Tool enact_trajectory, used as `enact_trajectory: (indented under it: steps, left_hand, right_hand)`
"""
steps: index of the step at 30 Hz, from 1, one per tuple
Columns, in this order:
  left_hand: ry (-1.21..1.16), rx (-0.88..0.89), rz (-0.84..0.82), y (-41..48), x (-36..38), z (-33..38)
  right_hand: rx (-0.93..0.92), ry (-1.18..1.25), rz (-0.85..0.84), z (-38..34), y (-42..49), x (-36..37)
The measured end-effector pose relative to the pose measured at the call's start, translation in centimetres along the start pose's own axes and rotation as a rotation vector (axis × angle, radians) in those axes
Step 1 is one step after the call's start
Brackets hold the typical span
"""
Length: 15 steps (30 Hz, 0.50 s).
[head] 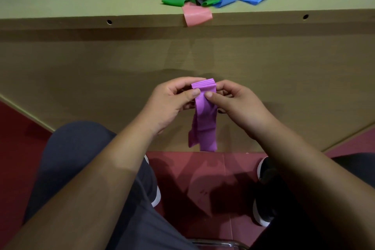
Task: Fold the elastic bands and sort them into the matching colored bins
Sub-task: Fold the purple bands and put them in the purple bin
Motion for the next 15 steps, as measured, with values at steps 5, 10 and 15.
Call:
enact_trajectory:
  steps: [5, 10, 15]
  left_hand:
    - [0.001, 0.057, -0.007, 0.07, -0.24, 0.54]
    - [0.033, 0.112, 0.018, 0.27, -0.32, 0.84]
    - [0.039, 0.062, 0.033, 0.28, 0.17, 0.69]
  right_hand:
    - [-0.074, -0.139, -0.055, -0.25, -0.21, 0.09]
    - [-0.152, -0.181, 0.0, -0.2, -0.24, 0.47]
    - [-0.201, -0.19, 0.089, -0.13, 0.19, 0.2]
Point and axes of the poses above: each hand's wrist, its own y-axis towards the middle knuckle, its own x-axis out of the palm, z = x × y, the point moved 1 cm from there along y, towards the middle knuckle, and after that the axes turned 11 degrees about x, right-handed, at the moved point
